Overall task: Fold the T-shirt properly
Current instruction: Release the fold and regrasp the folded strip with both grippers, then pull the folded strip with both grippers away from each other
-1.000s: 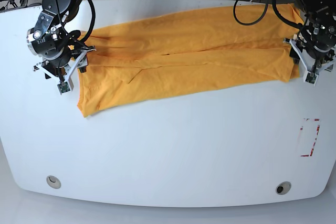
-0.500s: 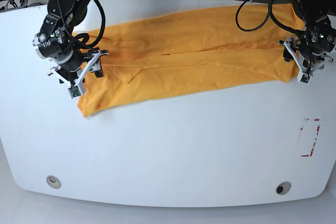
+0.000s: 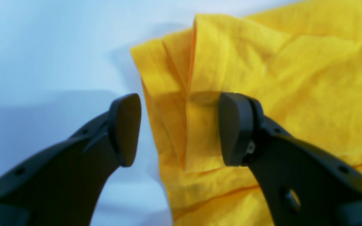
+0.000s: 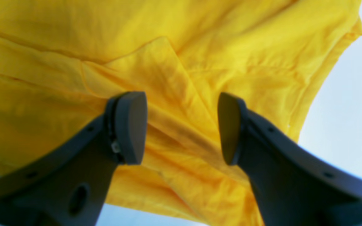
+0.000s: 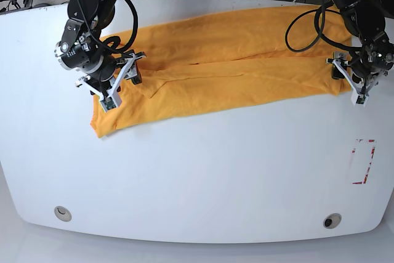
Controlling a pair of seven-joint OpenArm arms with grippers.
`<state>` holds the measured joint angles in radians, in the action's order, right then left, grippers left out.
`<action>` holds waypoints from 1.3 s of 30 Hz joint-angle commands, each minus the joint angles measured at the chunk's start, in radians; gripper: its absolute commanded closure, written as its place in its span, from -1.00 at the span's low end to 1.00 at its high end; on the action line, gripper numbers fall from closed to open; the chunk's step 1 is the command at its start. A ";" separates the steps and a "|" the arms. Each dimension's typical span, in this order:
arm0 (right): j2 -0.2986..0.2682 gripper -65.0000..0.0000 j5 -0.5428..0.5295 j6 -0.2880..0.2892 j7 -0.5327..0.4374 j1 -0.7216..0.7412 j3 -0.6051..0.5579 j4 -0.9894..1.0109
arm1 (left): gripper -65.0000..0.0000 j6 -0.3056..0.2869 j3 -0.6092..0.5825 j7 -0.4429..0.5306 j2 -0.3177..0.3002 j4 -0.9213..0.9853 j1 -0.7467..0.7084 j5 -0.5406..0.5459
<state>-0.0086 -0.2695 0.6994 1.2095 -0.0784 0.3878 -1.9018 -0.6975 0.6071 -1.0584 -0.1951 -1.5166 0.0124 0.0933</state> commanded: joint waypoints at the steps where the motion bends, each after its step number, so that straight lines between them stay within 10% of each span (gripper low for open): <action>1: -0.004 -0.05 -0.015 -0.001 -0.017 0.012 0.000 -0.020 | -0.12 -0.001 0.001 0.020 -0.017 -0.014 0.028 0.015; 15: -0.004 -0.05 -0.012 -0.001 -0.020 0.015 0.004 -0.015 | -0.06 -0.001 -0.098 0.020 0.018 -0.037 0.024 0.016; 22: -0.004 -0.05 -0.012 -0.001 -0.021 0.015 0.006 -0.015 | 0.88 -0.001 -0.098 0.020 0.041 -0.058 0.024 0.010; 39: -0.004 -0.05 -0.012 -0.001 -0.021 0.015 0.006 -0.014 | 0.61 -0.001 -0.097 0.017 0.016 -0.235 -0.099 0.007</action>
<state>-0.0082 -0.2680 0.6994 1.2083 -0.0784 0.3908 -1.9015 -0.6975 0.5026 -1.0538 -0.1669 -1.7180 -0.0799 0.1017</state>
